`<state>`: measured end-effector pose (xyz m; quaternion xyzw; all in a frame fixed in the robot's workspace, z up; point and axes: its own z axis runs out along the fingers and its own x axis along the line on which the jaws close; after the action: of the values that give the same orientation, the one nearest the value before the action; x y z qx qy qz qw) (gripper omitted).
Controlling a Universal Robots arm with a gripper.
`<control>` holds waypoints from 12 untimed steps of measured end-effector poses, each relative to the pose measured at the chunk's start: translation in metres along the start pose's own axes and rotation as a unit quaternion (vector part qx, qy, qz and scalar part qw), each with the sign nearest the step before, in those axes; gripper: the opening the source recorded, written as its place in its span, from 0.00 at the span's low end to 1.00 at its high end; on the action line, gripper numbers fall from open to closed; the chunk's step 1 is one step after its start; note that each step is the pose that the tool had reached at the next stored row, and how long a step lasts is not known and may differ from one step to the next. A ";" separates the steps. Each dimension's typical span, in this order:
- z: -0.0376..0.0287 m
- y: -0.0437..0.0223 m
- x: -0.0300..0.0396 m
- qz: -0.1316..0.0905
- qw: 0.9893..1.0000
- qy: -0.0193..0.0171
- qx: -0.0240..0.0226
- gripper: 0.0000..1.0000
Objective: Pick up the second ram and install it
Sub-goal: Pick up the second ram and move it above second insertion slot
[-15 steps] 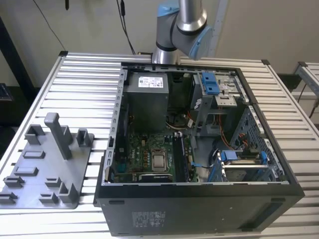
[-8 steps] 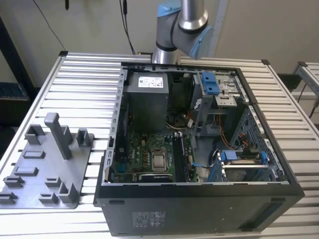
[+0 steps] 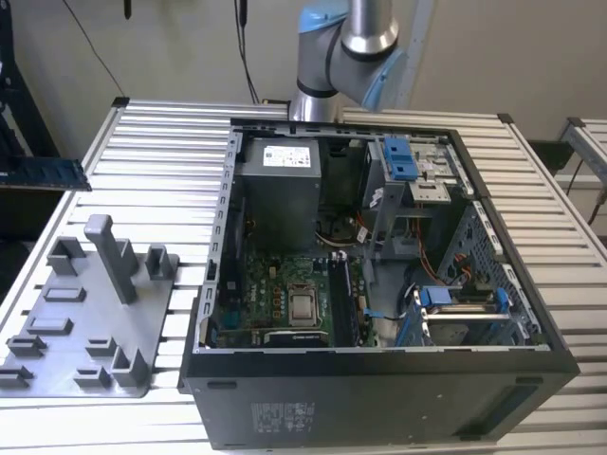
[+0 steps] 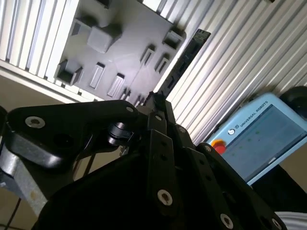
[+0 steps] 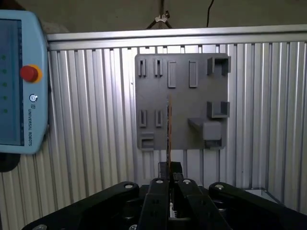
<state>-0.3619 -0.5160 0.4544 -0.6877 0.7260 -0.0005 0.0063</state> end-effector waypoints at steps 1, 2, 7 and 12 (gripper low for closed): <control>0.0000 -0.0037 -0.0002 0.000 1.000 0.000 0.000 0.14; 0.0000 -0.0074 -0.0005 0.000 1.000 0.000 0.000 0.14; 0.0002 -0.0255 -0.0015 -0.001 1.000 0.000 0.000 0.14; 0.0004 -0.0421 -0.0025 -0.001 1.000 0.000 0.000 0.14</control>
<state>-0.3197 -0.5157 0.4544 -0.6884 0.7253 -0.0005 0.0063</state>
